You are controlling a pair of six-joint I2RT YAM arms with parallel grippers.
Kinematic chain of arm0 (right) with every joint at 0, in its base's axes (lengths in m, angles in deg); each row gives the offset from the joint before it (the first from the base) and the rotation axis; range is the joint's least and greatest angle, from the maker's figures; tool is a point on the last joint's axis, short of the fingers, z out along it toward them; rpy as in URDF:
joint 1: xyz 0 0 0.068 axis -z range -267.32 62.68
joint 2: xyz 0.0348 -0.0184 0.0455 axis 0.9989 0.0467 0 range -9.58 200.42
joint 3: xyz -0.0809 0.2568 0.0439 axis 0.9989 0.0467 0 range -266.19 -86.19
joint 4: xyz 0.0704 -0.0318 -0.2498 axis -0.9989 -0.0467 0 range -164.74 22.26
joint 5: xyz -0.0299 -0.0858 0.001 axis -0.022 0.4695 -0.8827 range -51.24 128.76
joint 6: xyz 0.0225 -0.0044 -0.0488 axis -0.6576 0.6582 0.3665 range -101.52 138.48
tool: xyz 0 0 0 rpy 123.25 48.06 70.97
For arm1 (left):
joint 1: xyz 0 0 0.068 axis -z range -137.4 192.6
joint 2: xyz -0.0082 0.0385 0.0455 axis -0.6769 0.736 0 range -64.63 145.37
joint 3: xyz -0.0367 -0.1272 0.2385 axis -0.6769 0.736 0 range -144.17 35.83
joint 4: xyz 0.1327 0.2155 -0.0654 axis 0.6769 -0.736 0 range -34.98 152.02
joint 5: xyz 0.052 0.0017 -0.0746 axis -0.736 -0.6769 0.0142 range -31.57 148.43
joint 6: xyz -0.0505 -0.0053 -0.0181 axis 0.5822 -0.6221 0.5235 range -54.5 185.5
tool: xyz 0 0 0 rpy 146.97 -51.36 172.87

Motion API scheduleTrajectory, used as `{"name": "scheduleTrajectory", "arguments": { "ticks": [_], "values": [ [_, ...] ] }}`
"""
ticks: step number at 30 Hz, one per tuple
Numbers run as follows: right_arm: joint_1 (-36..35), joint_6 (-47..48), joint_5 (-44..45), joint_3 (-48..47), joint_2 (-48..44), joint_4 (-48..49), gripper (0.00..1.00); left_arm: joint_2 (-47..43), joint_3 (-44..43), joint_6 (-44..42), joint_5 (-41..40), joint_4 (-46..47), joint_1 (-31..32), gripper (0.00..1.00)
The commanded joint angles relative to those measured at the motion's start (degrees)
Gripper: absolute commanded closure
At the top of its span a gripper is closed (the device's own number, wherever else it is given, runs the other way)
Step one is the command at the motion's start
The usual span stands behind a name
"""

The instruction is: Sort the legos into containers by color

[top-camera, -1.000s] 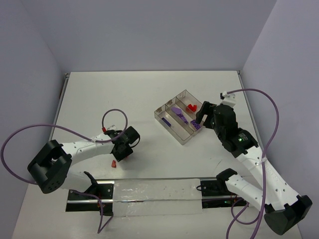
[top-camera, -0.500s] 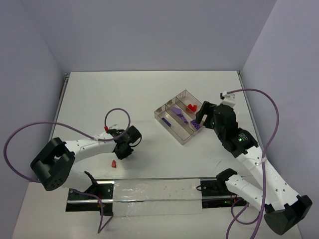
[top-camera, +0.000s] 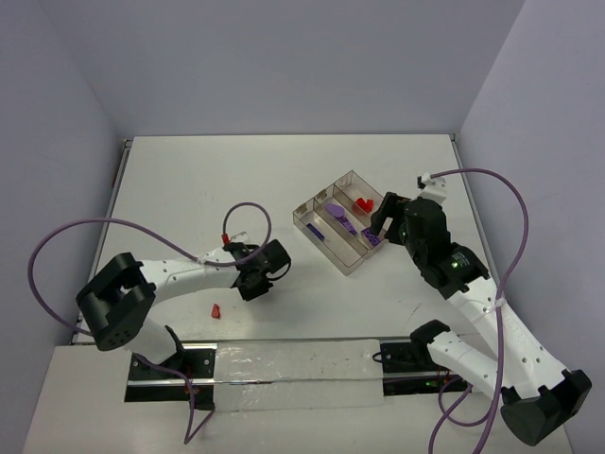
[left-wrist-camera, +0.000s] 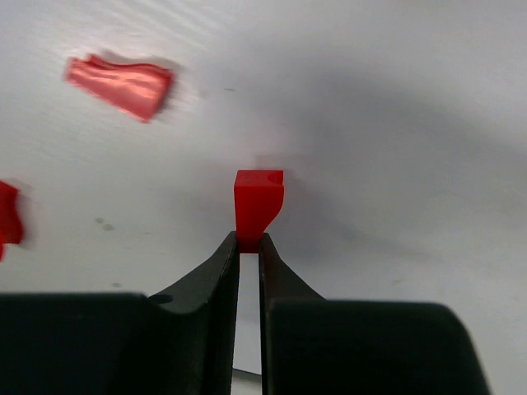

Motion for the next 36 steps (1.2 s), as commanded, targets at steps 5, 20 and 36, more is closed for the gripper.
{"name": "scheduleTrajectory", "arguments": {
  "ticks": [5,20,36],
  "values": [
    [0.15,0.4,2.84,-1.67,-1.63,0.2,0.13,10.03,-14.26,-5.05,-2.43,2.95,2.45,0.95],
    [0.07,0.85,3.21,-2.2,-2.43,-0.95,0.13,22.75,-22.35,-8.33,2.1,7.01,2.37,0.66],
    [-7.5,-0.43,1.67,-3.82,1.48,0.27,0.13,1.4,-19.51,-12.24,-3.45,-3.42,-0.43,0.2]
  ]
}}
